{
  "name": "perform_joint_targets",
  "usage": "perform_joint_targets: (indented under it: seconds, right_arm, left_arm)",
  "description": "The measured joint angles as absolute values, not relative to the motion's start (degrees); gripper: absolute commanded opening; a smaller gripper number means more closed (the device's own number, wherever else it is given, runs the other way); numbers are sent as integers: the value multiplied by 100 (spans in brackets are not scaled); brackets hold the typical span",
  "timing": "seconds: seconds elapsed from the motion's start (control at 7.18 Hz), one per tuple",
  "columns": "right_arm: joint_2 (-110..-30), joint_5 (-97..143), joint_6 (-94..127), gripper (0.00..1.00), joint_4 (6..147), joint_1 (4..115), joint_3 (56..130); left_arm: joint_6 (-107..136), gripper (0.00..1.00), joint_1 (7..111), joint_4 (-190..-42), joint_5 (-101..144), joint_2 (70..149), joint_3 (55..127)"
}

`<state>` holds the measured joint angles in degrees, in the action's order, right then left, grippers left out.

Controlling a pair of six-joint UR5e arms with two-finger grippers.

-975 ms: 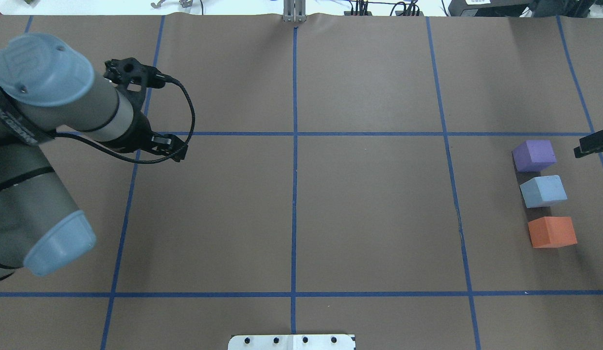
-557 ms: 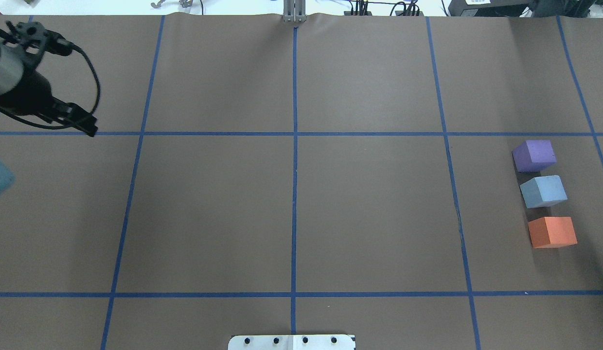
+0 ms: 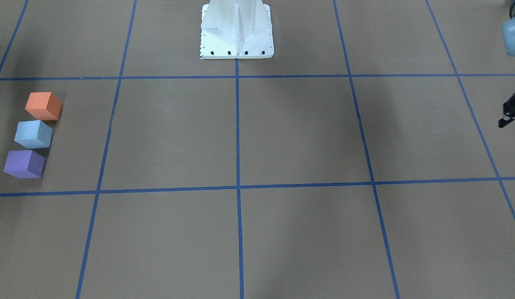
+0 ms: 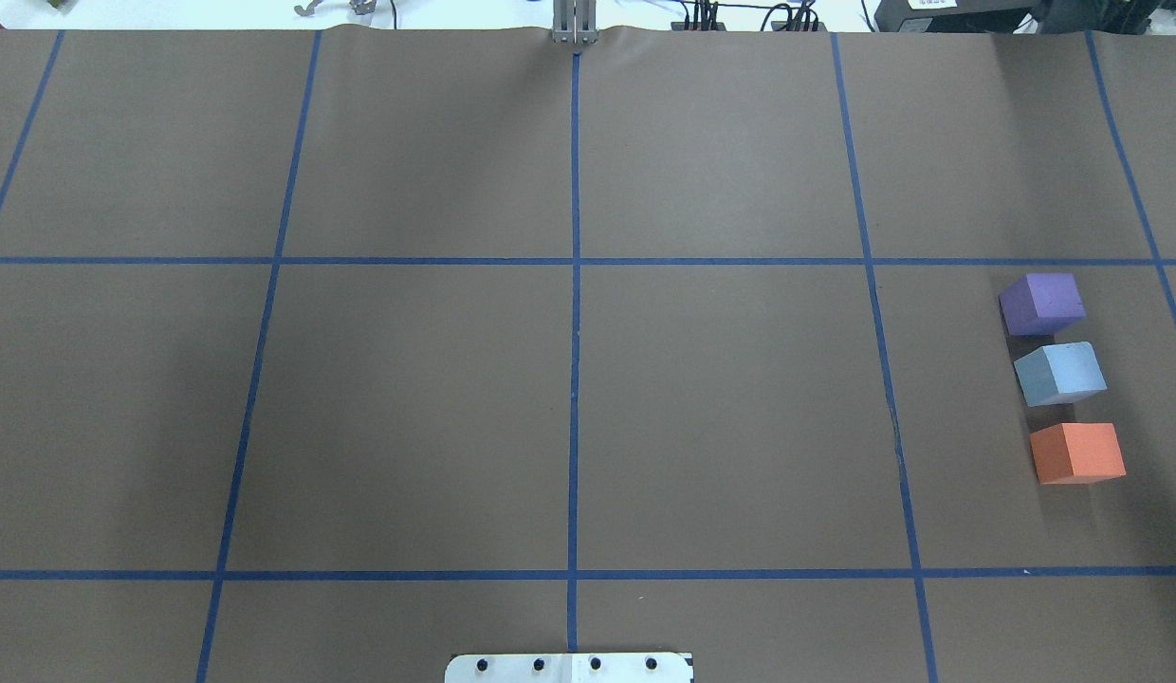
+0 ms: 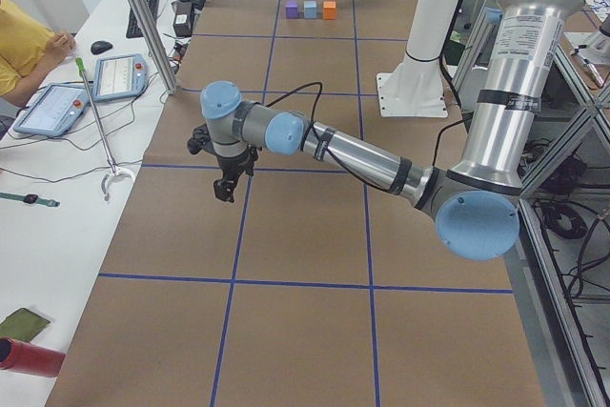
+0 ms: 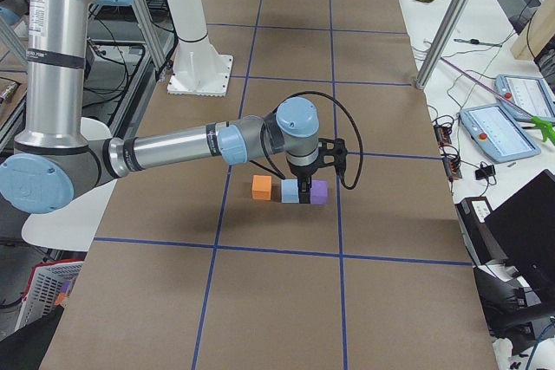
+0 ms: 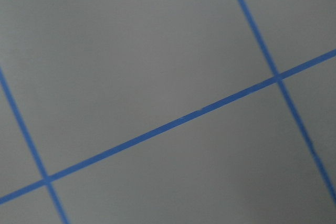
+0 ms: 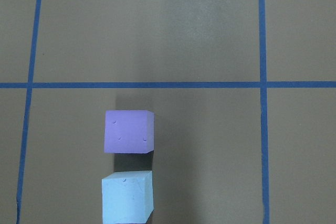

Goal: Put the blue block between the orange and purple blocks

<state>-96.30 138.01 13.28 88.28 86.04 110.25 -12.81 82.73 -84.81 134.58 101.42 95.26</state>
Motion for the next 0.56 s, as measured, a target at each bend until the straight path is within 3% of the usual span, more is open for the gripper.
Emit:
perform_joint_targets:
  seconds: [0.28, 0.56]
  right_arm:
    - [-9101, 13617, 1081, 100, 9463, 8629, 10901]
    - [-8683, 13480, 1050, 100, 9685, 8559, 10692]
  left_arm:
    - [-2139, 100, 8730, -8488, 13475, 10324, 8722]
    - [-2248, 100, 8841, -8459, 13561, 10378, 8577]
